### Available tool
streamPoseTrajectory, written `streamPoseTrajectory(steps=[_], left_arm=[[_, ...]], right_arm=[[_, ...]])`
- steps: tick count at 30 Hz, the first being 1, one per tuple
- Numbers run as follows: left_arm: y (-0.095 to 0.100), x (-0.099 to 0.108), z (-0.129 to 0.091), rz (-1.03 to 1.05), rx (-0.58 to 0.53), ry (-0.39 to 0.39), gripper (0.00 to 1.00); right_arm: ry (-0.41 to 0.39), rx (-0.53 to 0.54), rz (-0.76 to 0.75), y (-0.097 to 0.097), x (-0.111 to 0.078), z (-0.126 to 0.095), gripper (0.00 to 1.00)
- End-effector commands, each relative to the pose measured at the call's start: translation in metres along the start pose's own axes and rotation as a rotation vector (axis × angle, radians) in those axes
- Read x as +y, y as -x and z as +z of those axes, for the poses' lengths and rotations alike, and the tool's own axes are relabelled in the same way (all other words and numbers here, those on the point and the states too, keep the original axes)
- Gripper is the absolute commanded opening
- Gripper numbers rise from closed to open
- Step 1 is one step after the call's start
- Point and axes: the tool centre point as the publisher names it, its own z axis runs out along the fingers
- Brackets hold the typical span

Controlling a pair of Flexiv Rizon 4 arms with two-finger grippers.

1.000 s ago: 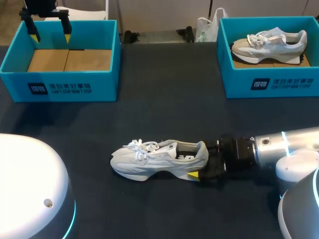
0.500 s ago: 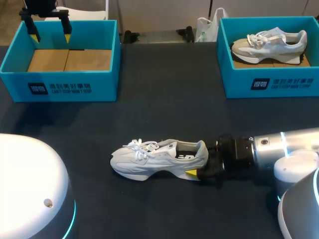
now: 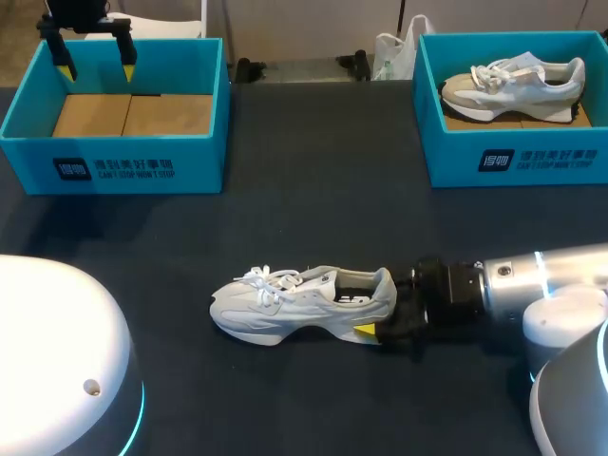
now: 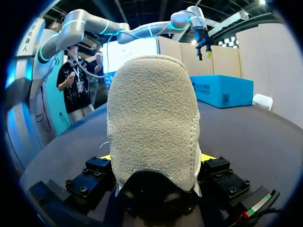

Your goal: Take the shoe out of the shoebox, open the shoe tongue, remove and reinsert the insole, then place the shoe into the shoebox

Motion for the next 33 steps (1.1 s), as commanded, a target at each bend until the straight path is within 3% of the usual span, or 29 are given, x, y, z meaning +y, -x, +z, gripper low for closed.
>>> streamPoseTrajectory(steps=[1, 5, 12, 19, 21, 27, 33], left_arm=[[-0.007, 0.006, 0.0, -0.026, 0.01, 0.005, 1.0], [-0.038, 0.034, 0.003, -0.11, -0.028, -0.031, 1.0], [-0.078, 0.082, -0.011, -0.162, -0.009, -0.106, 1.0], [-0.121, 0.13, -0.016, -0.094, 0.034, -0.109, 1.0], [-0.134, 0.14, -0.016, -0.091, 0.033, -0.111, 1.0], [-0.169, 0.167, -0.016, -0.074, 0.056, -0.01, 1.0], [-0.169, 0.167, -0.016, -0.074, 0.056, -0.01, 1.0]], right_arm=[[-0.006, 0.001, 0.002, 0.0, 0.002, 0.0, 0.0], [-0.006, 0.001, 0.002, 0.0, 0.002, 0.0, 0.0], [-0.006, 0.001, 0.002, 0.0, 0.002, 0.0, 0.0], [-0.006, 0.001, 0.002, 0.0, 0.002, 0.0, 0.0], [-0.006, 0.001, 0.002, 0.0, 0.002, 0.0, 0.0], [-0.006, 0.001, 0.002, 0.0, 0.002, 0.0, 0.0], [-0.006, 0.001, 0.002, 0.0, 0.002, 0.0, 0.0]])
